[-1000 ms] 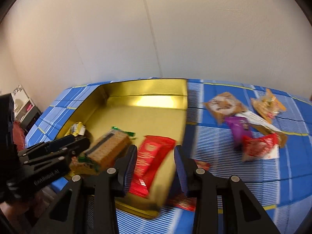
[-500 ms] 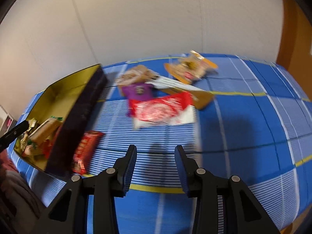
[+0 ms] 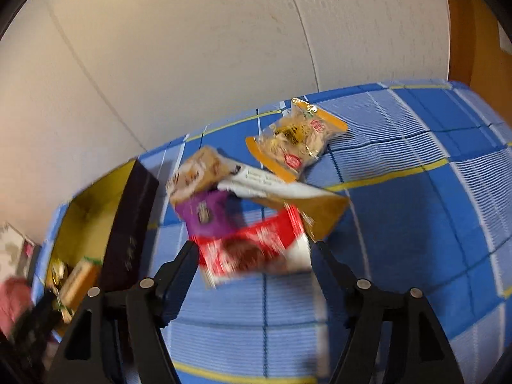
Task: Organize snacks
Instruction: 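Grasp the red-and-white chocolate cake roll packet with the right gripper, then grasp the small red gold-lettered packet with the left gripper while the right gripper holds the cake roll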
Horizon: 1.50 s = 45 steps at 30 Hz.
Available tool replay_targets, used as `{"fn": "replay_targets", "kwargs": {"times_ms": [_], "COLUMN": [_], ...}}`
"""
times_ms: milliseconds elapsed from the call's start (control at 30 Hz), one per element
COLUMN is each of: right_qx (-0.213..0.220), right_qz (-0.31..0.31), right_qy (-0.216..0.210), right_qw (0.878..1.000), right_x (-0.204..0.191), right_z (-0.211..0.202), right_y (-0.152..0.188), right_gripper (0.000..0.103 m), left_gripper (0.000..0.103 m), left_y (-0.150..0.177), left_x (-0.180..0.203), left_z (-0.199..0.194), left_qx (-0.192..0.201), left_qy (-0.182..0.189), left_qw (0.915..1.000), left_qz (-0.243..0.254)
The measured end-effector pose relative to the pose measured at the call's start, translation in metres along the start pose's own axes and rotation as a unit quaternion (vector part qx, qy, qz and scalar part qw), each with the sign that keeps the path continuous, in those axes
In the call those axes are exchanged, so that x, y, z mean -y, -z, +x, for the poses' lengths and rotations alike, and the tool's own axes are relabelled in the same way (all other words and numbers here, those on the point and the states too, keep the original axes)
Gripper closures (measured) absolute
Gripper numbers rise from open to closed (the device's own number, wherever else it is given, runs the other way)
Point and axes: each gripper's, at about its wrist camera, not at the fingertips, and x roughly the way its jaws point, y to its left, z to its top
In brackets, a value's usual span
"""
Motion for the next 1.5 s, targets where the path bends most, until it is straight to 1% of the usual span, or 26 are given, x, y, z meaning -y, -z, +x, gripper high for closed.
{"fn": "replay_targets", "kwargs": {"times_ms": [67, 167, 200, 233, 267, 367, 467, 533, 667, 767, 833, 867, 900, 1033, 1100, 1167, 1200, 1233, 1267, 1333, 1400, 1500], "right_qx": [-0.008, -0.02, -0.025, -0.02, -0.026, -0.036, -0.037, -0.036, -0.034, -0.034, -0.034, -0.035, -0.035, -0.035, -0.035, -0.036, -0.036, -0.036, -0.036, -0.037, -0.038, -0.039], "right_qz": [0.01, -0.007, -0.019, -0.038, -0.066, -0.104, -0.087, -0.067, -0.058, -0.067, -0.082, -0.097, -0.103, -0.087, -0.079, -0.076, -0.076, -0.075, -0.073, -0.069, -0.061, -0.051], "right_qy": [0.014, 0.027, 0.036, 0.046, 0.064, 0.079, 0.07, 0.054, 0.056, 0.055, 0.063, 0.07, 0.072, 0.055, 0.049, 0.044, 0.042, 0.041, 0.038, 0.033, 0.027, 0.02], "right_qw": [1.0, 0.999, 0.999, 0.998, 0.995, 0.991, 0.993, 0.996, 0.996, 0.996, 0.994, 0.992, 0.991, 0.994, 0.995, 0.996, 0.996, 0.996, 0.996, 0.996, 0.997, 0.998], "right_x": [-0.004, -0.012, -0.015, -0.019, -0.025, -0.027, -0.014, -0.002, 0.019, 0.026, 0.025, 0.024, 0.024, 0.035, 0.04, 0.041, 0.039, 0.039, 0.04, 0.043, 0.045, 0.048], "right_z": [0.011, 0.027, 0.03, 0.03, 0.031, 0.026, 0.013, 0.004, -0.007, -0.012, -0.012, -0.012, -0.013, -0.017, -0.019, -0.02, -0.015, -0.015, -0.016, -0.016, -0.018, -0.019], "right_y": [-0.005, -0.004, -0.001, 0.001, 0.004, 0.013, 0.019, 0.023, 0.025, 0.029, 0.03, 0.031, 0.031, 0.028, 0.029, 0.029, 0.028, 0.028, 0.028, 0.028, 0.028, 0.027], "right_gripper": [0.03, 0.03, 0.031, 0.032, 0.034, 0.038, 0.038, 0.036, 0.036, 0.036, 0.048, 0.063, 0.069, 0.076, 0.078, 0.078, 0.078, 0.078, 0.078, 0.078, 0.078, 0.078], "left_gripper": [0.055, 0.055, 0.055, 0.055, 0.055, 0.055, 0.055, 0.055, 0.055, 0.055, 0.055, 0.055, 0.055, 0.055, 0.055, 0.055, 0.057, 0.061, 0.061, 0.062, 0.062, 0.062], "left_y": [0.001, 0.002, 0.003, 0.003, 0.003, 0.003, 0.001, 0.0, 0.003, 0.003, 0.003, 0.002, 0.0, -0.009, -0.014, -0.018, -0.02, -0.022, -0.022, -0.023, -0.022, -0.022], "left_x": [0.003, 0.009, 0.01, 0.012, 0.013, 0.017, 0.027, 0.037, 0.061, 0.082, 0.095, 0.1, 0.103, 0.113, 0.117, 0.122, 0.123, 0.125, 0.125, 0.127, 0.13, 0.136], "left_z": [0.0, 0.001, 0.001, 0.001, 0.001, -0.001, -0.002, -0.001, 0.009, 0.023, 0.032, 0.036, 0.04, 0.058, 0.071, 0.086, 0.095, 0.102, 0.105, 0.112, 0.12, 0.126], "left_qx": [0.001, 0.0, 0.0, -0.001, -0.001, 0.004, 0.004, 0.001, -0.019, -0.044, -0.061, -0.07, -0.079, -0.114, -0.136, -0.173, -0.198, -0.213, -0.227, -0.247, -0.272, -0.277], "left_qy": [0.001, -0.003, -0.005, -0.006, -0.006, -0.004, 0.002, 0.016, 0.028, 0.031, 0.024, 0.02, 0.015, 0.007, 0.002, -0.001, -0.003, -0.01, -0.015, -0.026, -0.035, -0.053], "left_qw": [1.0, 0.9998, 0.9997, 0.9996, 0.9996, 0.9995, 0.9992, 0.9989, 0.9975, 0.9949, 0.9927, 0.9917, 0.9907, 0.9872, 0.983, 0.9749, 0.9688, 0.9644, 0.9601, 0.9528, 0.9435, 0.9384], "left_qz": [0.006, 0.02, 0.023, 0.027, 0.028, 0.03, 0.04, 0.044, 0.062, 0.085, 0.101, 0.107, 0.11, 0.111, 0.123, 0.141, 0.149, 0.156, 0.163, 0.174, 0.186, 0.199]}}
